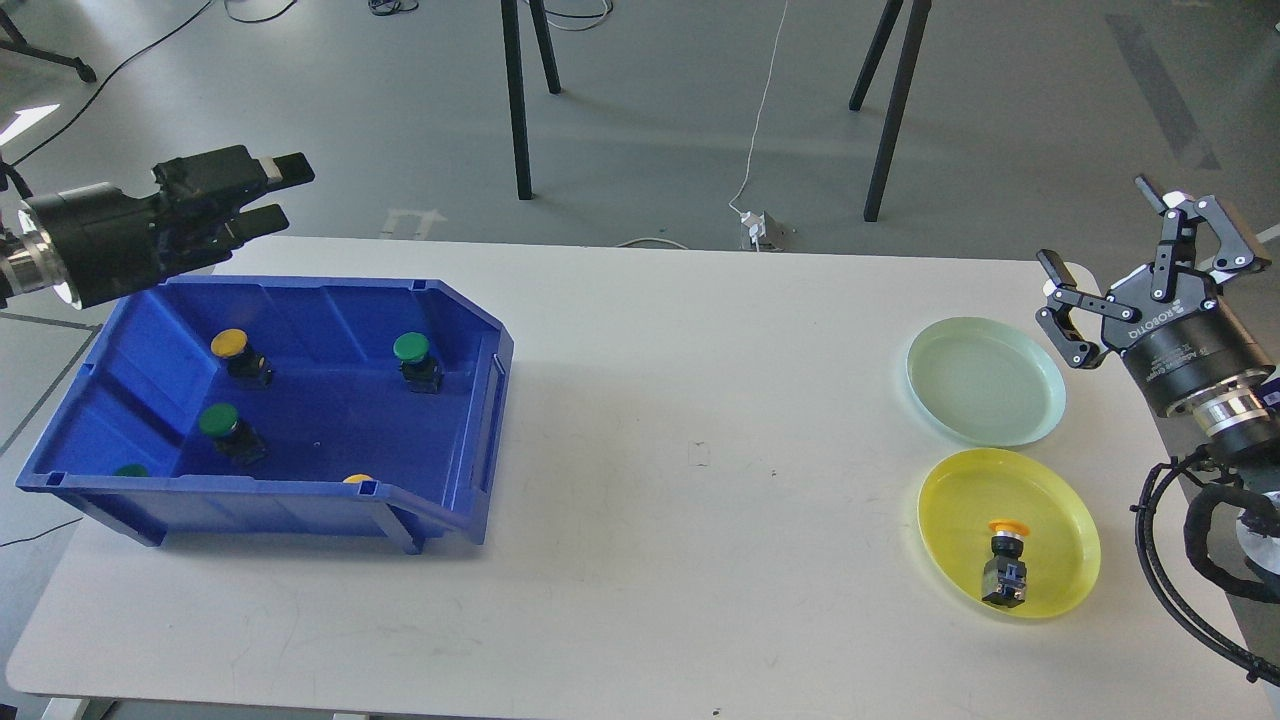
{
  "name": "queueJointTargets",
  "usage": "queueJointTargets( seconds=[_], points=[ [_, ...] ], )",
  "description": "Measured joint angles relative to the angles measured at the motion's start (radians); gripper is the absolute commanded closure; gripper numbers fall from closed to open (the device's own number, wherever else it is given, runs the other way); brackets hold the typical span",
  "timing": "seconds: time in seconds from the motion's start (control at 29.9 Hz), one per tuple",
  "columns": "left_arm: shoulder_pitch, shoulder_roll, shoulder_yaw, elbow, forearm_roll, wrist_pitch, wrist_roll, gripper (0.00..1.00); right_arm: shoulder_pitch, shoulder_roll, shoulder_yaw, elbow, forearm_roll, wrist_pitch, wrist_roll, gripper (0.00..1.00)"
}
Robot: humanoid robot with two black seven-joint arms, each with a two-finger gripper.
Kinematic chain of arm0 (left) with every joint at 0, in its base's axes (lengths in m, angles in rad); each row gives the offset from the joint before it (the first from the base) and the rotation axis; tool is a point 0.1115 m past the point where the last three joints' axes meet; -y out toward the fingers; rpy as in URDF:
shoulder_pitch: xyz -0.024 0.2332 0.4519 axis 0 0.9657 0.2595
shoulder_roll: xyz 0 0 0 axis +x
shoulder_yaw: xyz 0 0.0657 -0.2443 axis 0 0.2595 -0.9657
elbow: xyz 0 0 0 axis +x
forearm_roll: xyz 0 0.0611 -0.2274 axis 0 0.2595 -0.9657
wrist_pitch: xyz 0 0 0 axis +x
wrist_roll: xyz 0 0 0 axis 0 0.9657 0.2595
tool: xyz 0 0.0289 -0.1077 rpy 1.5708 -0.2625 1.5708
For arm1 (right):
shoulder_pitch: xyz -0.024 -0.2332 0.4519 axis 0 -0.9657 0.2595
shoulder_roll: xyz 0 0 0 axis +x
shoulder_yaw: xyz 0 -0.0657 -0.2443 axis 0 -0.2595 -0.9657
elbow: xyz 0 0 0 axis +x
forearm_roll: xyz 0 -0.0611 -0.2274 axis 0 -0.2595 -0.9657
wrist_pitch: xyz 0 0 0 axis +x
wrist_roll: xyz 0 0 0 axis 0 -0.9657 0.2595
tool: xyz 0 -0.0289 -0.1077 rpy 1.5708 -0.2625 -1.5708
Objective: Pass button and place on color plate
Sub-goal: 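Lower the left gripper into the bin and grasp a green-topped button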
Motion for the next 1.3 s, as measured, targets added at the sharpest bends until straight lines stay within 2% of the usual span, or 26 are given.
queueJointTargets(
  seconds=[0.27,0.57,0.87,1.1,1.3],
  points=[
    [-0.005,0.046,0.013,-0.014,0.548,0.000,0.000,0.05,0.025,0.060,-0.009,-0.062,-0.007,0.030,-0.013,0.05],
    [0.008,0.009,0.078,0.022,0.810,0.000,0.000,0.06,0.000,0.063,-0.007,-0.096,-0.007,0.079,-0.014,0.05],
    [0.010,-0.149,0.119,0.242,0.868,0.000,0.000,0.06,-0.020,0.062,-0.006,-0.100,-0.006,0.089,-0.012,0.05],
    [0.009,-0.199,0.189,0.314,0.868,0.000,0.000,0.06,-0.020,0.063,-0.006,-0.100,-0.006,0.089,-0.011,0.05],
    [0.009,-0.244,0.198,0.380,0.867,0.000,0.000,0.06,-0.032,0.064,-0.007,-0.099,-0.006,0.089,-0.011,0.05]
  ],
)
